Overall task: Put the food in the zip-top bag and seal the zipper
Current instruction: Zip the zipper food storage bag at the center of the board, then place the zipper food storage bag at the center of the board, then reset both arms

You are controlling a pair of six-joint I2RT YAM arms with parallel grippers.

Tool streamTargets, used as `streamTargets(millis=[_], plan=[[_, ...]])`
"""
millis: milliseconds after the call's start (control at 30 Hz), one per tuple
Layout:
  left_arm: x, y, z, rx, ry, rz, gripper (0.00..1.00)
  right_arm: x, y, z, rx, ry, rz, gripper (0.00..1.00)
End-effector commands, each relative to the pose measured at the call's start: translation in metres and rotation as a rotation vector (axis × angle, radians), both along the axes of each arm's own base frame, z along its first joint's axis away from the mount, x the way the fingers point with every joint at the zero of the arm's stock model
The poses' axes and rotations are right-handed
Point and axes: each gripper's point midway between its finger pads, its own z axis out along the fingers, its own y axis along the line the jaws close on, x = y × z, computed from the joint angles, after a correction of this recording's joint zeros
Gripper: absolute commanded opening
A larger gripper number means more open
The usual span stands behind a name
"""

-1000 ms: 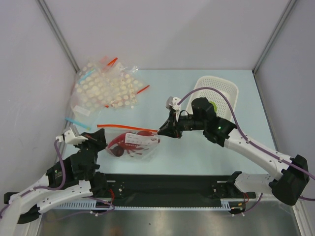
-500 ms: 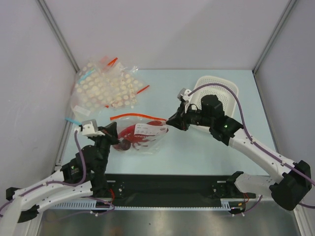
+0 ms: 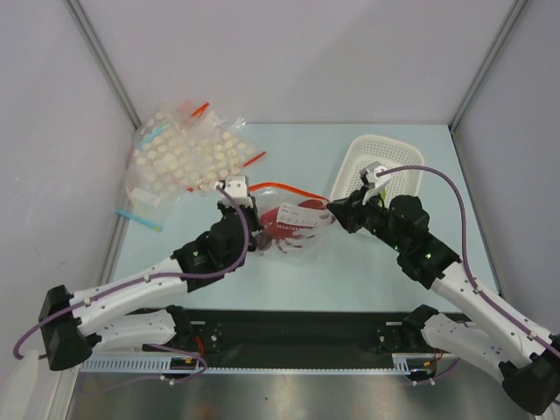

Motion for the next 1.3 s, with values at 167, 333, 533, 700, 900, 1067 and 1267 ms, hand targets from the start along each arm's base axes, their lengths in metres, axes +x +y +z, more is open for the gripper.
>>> streamTargets(millis=[167,333,533,700,900,1067,1267], plan=[[0.047,-0.079,0.033,-0.190,0.014,-0.159,0.02,0.031,-0.084,0.016,0.089,-0.053,-0.486,0.00],[0.057,-0.104,0.030,-0.226,0.032,-0.247,0.08,0.044,-0.110,-0.002,0.073,0.016,-0.625,0.01],[0.052,-0.107,0.029,-0.148,0.047,-0.314,0.74,0.043,-0.114,0.002,0.116,0.023,-0.640,0.70],[0.039,-0.072,0.034,-0.131,0.062,-0.236,1.00,0.037,-0.125,0.018,0.201,-0.005,-0.685,0.84],[0.002,-0.006,0.052,-0.228,-0.035,-0.164,1.00,0.024,-0.167,0.048,0.399,-0.034,-0.890,1.00],[-0.027,0.028,0.059,-0.340,-0.115,-0.176,1.00,0.017,-0.191,0.057,0.502,-0.011,-1.019,1.00],[-0.034,0.042,0.026,-0.287,-0.174,-0.179,1.00,0.016,-0.175,0.066,0.422,-0.031,-0.911,1.00]])
